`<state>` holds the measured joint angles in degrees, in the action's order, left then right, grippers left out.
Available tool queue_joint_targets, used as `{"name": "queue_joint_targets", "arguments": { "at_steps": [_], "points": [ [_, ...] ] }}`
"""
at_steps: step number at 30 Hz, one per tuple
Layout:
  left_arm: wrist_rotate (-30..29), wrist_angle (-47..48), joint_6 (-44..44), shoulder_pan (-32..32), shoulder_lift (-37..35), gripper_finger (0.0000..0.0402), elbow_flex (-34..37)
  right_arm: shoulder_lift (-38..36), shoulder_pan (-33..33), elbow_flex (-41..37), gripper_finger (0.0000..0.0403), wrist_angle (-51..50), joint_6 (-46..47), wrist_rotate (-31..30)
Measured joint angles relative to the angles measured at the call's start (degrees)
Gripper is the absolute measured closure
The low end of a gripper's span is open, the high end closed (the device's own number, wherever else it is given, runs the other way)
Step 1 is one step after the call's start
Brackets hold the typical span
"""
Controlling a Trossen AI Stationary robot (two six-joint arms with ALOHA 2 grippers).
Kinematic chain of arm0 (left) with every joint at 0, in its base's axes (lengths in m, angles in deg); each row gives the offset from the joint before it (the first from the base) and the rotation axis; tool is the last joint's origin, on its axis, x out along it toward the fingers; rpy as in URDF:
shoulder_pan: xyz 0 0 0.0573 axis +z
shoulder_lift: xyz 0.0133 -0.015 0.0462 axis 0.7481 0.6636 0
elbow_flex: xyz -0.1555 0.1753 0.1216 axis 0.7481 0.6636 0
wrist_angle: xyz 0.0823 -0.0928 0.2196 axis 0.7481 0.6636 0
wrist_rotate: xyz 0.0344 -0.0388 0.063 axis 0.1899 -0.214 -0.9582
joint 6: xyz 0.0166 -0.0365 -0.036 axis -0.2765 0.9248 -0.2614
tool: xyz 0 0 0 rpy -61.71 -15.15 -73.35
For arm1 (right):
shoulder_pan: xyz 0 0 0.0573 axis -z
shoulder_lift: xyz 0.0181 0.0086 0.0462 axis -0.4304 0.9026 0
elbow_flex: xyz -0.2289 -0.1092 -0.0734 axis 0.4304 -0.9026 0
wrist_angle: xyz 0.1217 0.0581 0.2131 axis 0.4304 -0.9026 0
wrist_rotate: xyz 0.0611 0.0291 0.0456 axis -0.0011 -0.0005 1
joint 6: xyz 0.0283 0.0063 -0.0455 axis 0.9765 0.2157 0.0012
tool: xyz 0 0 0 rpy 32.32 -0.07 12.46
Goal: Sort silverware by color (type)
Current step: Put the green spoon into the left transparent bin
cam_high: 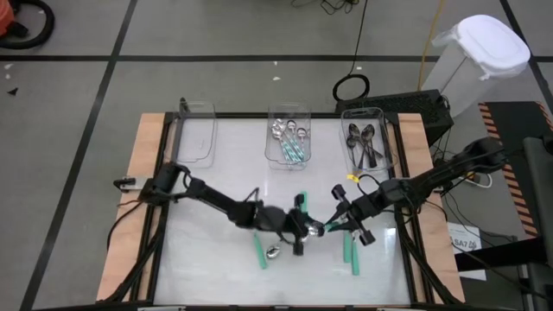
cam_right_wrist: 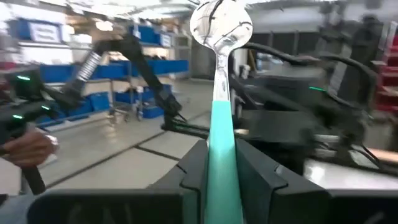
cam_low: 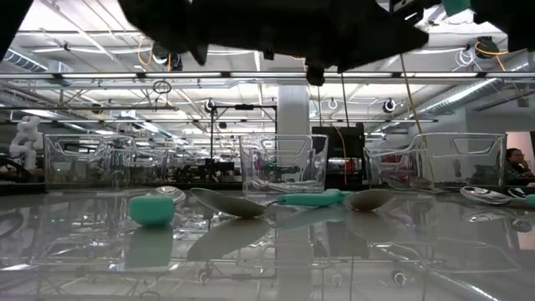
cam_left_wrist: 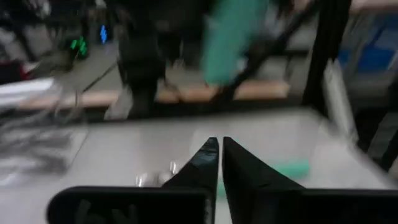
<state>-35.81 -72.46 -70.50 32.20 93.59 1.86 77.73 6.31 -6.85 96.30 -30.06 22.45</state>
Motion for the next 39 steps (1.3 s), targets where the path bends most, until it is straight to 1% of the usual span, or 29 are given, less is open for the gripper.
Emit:
{"name": "queue_joint_targets", "arguments": {
  "at_steps": [2,5,8,11,16,19,22,26,28,33,36,39],
  "points": [
    [2.94,-7.07,0.90,1.05,0.00,0.0365,2.46,1.61,0.00,0.00,0.0349,2.14,0.37,1.46],
    [4.78,-12.22,-0.30,1.20,0.02,0.0342,3.07,3.80,-0.02,0.00,0.0349,5.48,0.98,1.57],
    [4.89,-11.87,-2.17,1.15,-0.11,0.0317,1.75,5.85,-0.01,0.02,0.0349,9.38,0.90,1.63],
    [4.96,-10.94,-0.66,1.23,-0.04,0.0289,1.60,7.62,0.11,0.02,0.0349,12.35,0.88,3.12],
    [4.93,-11.29,2.46,1.29,-0.04,0.0218,1.58,9.69,0.34,0.02,0.0349,15.09,1.14,3.82],
    [4.94,-11.44,2.33,1.33,-0.04,0.0175,1.58,10.49,0.91,0.02,0.0349,16.74,1.95,4.33],
    [6.35,-11.79,0.90,1.33,-0.04,0.0151,1.58,10.76,1.39,0.02,0.0349,16.77,2.48,4.35],
    [7.18,-11.82,0.10,1.40,-0.02,0.0145,0.52,11.48,1.78,0.02,0.0349,16.71,2.62,4.39],
    [8.52,-11.55,-1.26,1.48,-0.02,0.0145,-0.67,11.95,2.17,0.02,0.0349,16.85,2.62,4.45],
    [9.44,-7.09,-3.74,1.50,0.02,0.0147,-2.94,12.38,2.65,0.07,0.0349,17.83,2.92,7.18],
    [9.41,-6.90,-4.02,1.72,0.02,0.0165,-3.01,12.10,2.63,0.07,0.0349,17.91,3.10,7.43],
    [9.35,-5.95,-4.02,2.13,0.02,0.0197,-3.01,12.10,2.63,0.07,0.0349,17.76,3.10,7.41]
  ]
}}
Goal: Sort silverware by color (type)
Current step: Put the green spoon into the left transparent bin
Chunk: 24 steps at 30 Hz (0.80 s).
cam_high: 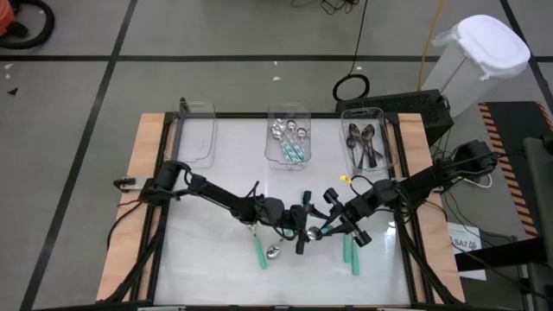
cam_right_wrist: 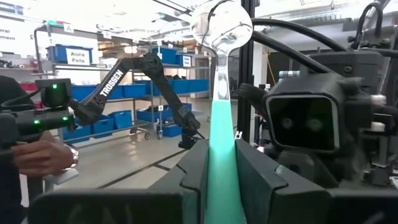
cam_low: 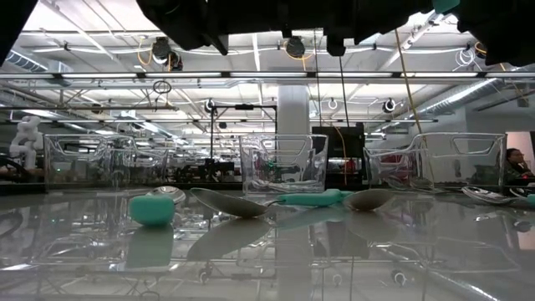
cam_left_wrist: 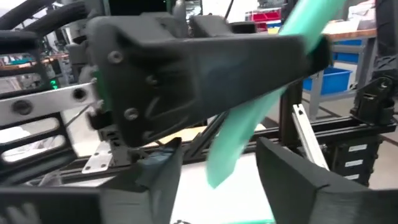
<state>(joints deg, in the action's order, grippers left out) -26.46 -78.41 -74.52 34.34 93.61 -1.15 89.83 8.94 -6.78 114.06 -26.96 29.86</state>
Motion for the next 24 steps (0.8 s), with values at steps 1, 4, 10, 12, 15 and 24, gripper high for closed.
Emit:
{"name": "queue_joint_targets", "arguments": {
  "at_steps": [1,4,10,12,15,24],
  "points": [
    [-0.03,0.08,0.02,0.10,0.00,0.0210,0.00,0.00,0.00,0.00,0.0349,-0.02,0.16,0.03],
    [-0.09,0.09,0.46,0.34,0.00,0.0254,0.00,-0.05,0.00,0.00,0.0349,-0.13,0.43,0.02],
    [-0.02,0.72,1.19,0.60,-0.02,0.0339,0.00,-0.22,0.02,0.00,0.0320,-0.31,1.53,-0.02],
    [-0.13,0.95,1.29,0.64,-0.02,0.0359,0.00,-0.58,0.03,0.00,0.0313,-0.36,1.53,-0.24],
    [-0.52,1.46,1.93,0.67,-0.02,0.0368,0.00,-1.37,0.06,0.00,0.0307,-0.65,1.99,-0.96],
    [-5.09,5.37,3.53,0.68,-0.80,0.0368,0.00,-7.30,0.07,0.00,0.0304,-10.68,1.30,-5.24]
  ]
}}
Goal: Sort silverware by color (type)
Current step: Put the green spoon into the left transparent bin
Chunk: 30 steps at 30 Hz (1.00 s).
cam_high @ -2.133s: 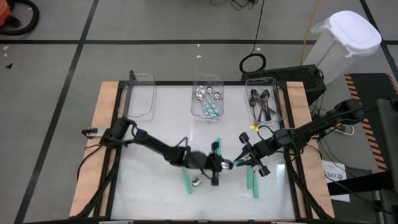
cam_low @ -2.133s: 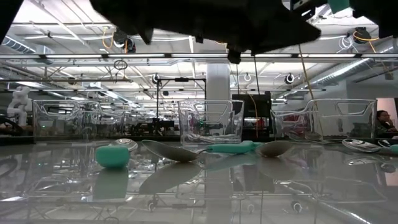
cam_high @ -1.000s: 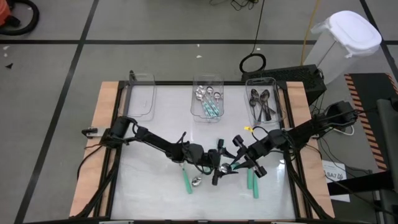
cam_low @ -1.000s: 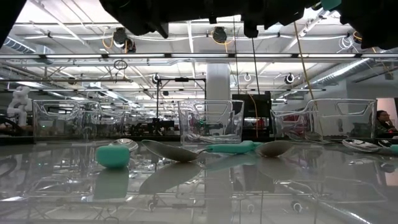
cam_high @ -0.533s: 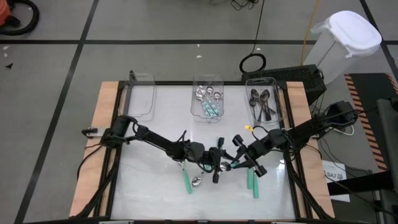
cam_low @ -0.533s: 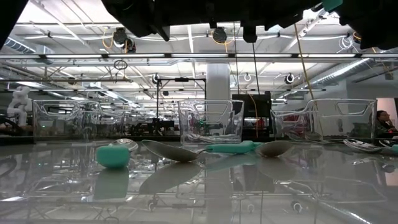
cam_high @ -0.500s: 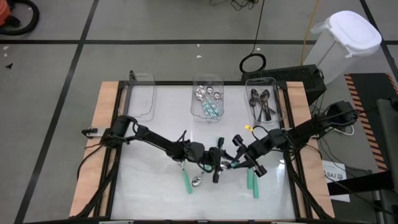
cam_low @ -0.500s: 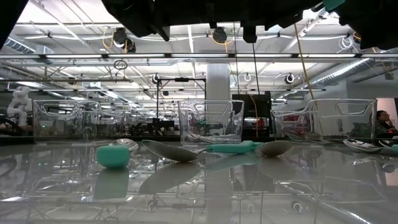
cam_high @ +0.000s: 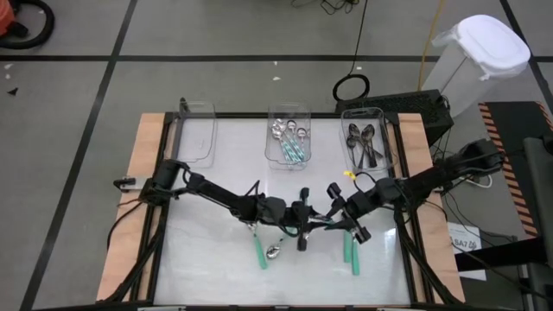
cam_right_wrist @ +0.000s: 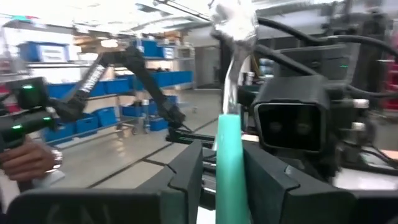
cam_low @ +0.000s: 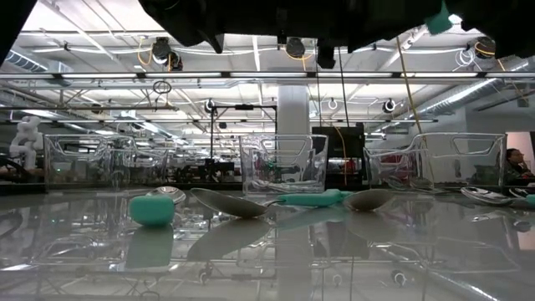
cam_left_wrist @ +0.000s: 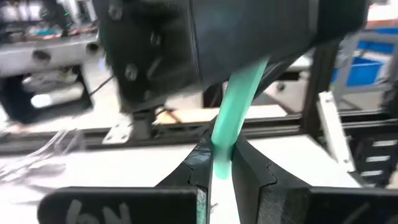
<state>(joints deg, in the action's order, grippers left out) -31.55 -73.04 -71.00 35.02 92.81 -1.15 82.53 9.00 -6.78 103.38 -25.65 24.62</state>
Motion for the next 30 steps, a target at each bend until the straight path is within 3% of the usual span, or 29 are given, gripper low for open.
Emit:
{"name": "queue_joint_targets", "arguments": {
  "at_steps": [6,17,24,30],
  "points": [
    [-3.09,4.26,0.94,0.15,-0.97,0.0368,0.03,-8.41,-0.01,0.00,0.0303,-12.16,-2.65,-8.65],
    [-12.21,22.16,5.06,0.26,-8.58,0.0368,-0.02,-20.93,0.02,-0.02,0.0303,-28.61,-1.92,-9.23],
    [-16.92,41.04,12.57,-0.31,-15.56,0.0368,0.00,-26.95,-0.02,-0.02,0.0302,-39.43,-2.87,-17.69],
    [-23.17,65.49,28.49,-0.15,-23.17,0.0368,0.02,-28.70,-0.04,-0.02,0.0302,-43.13,-3.32,-20.63]
  ]
}}
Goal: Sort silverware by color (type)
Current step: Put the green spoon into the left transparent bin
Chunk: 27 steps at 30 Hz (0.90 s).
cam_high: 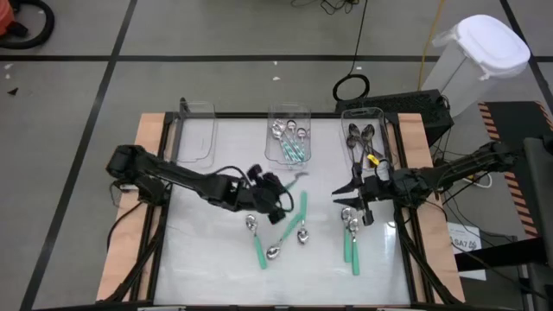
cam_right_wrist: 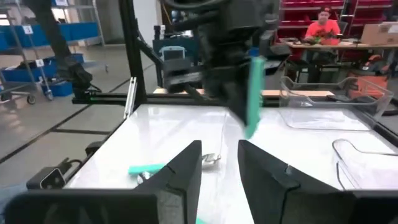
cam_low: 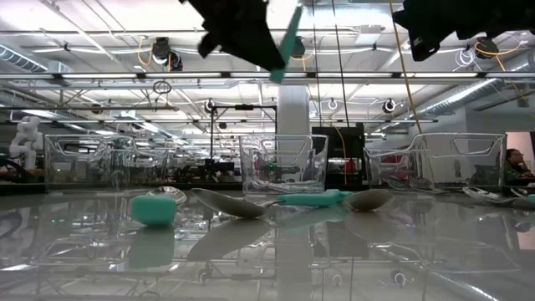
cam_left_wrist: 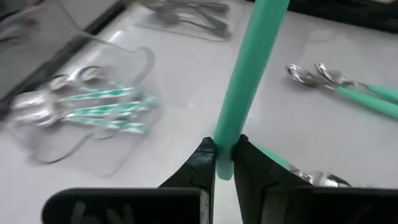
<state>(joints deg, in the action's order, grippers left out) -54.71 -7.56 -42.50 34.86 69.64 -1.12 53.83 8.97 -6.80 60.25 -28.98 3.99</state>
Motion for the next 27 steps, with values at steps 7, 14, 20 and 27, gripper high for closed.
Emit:
{"name": "queue_joint_targets", "arguments": {
  "at_steps": [7,14,20,27],
  "points": [
    [-3.99,17.83,7.04,0.12,-8.08,0.0368,-0.09,0.12,-0.05,0.00,0.0302,-0.97,-1.04,0.06],
    [-5.81,34.59,14.35,4.05,-14.62,0.0368,-0.02,0.29,-0.05,0.00,0.0302,-1.42,-1.53,0.21],
    [-5.37,50.36,19.35,10.99,-19.62,0.0369,0.00,0.21,-0.05,0.00,0.0302,-1.58,-1.94,1.48],
    [-3.69,54.10,18.44,20.22,-26.62,0.0369,0.02,0.27,-0.07,0.00,0.0302,-1.72,-2.10,1.87]
  ]
}}
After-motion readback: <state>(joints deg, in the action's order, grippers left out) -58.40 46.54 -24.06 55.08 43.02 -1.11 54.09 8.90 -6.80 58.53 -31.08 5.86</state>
